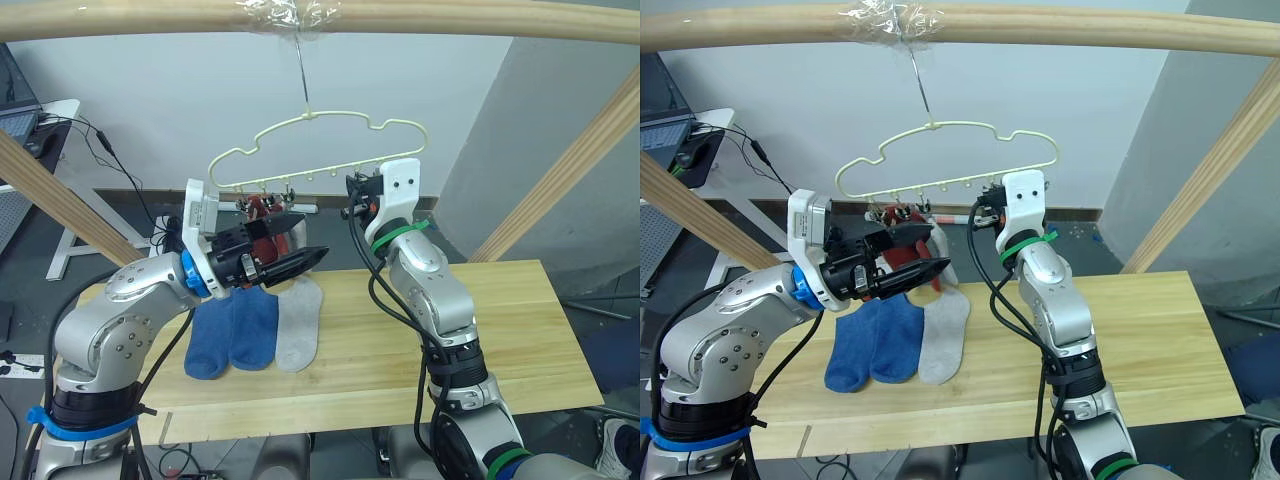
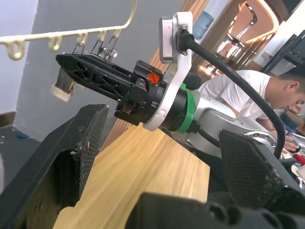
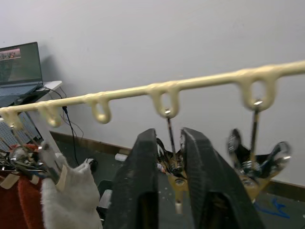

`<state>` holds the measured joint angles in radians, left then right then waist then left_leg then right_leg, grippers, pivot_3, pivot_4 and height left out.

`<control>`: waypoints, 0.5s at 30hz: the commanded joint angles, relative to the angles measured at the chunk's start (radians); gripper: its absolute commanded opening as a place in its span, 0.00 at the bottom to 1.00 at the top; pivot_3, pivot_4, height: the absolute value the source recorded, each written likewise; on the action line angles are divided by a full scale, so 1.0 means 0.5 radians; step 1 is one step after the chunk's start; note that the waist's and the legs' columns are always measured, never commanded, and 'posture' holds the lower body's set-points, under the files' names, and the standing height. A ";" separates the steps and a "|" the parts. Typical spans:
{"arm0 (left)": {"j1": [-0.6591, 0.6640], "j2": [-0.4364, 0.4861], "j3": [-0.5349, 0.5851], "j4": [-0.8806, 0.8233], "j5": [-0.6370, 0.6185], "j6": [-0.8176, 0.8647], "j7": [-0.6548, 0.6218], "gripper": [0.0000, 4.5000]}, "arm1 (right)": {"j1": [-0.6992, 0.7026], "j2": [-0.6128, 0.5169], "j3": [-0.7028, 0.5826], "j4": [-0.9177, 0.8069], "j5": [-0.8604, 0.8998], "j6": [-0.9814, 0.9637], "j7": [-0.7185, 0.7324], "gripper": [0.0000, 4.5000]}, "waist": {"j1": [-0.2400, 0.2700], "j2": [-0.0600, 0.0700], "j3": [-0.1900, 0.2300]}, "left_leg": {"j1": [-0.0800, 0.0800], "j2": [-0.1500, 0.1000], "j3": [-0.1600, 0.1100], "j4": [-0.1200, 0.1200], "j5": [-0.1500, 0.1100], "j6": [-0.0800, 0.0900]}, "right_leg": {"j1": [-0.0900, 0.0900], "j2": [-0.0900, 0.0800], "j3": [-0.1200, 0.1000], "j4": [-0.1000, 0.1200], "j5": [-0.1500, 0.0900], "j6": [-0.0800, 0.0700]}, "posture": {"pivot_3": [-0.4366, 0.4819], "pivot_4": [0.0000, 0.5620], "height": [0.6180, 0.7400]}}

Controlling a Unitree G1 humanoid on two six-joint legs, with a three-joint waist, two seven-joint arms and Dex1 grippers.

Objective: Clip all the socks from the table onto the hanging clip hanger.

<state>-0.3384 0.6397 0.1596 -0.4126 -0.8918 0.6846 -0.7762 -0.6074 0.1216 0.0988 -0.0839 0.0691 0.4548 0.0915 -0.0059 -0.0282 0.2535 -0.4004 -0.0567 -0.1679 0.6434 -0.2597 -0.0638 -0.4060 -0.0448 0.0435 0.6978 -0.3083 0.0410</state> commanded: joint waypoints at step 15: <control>-0.020 0.089 -0.447 0.640 0.909 -0.601 -0.241 0.97 | -0.029 -0.284 -0.106 -0.140 0.204 0.205 0.253 0.00 | 0.007 0.000 0.000 | 0.001 0.000 0.004 0.000 0.000 0.000 | 0.000 0.001 -0.001 0.000 0.000 0.000 | 0.60 0.42 1.00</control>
<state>-0.3292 0.6785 -0.0327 -0.1225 -0.4925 0.4379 -0.8623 -0.6203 -0.0142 0.0595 -0.1278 0.1498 0.5378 0.2053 -0.0026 -0.0280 0.2535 -0.4001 -0.0569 -0.1659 0.6432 -0.2597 -0.0636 -0.4056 -0.0445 0.0429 0.6979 -0.3083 0.0410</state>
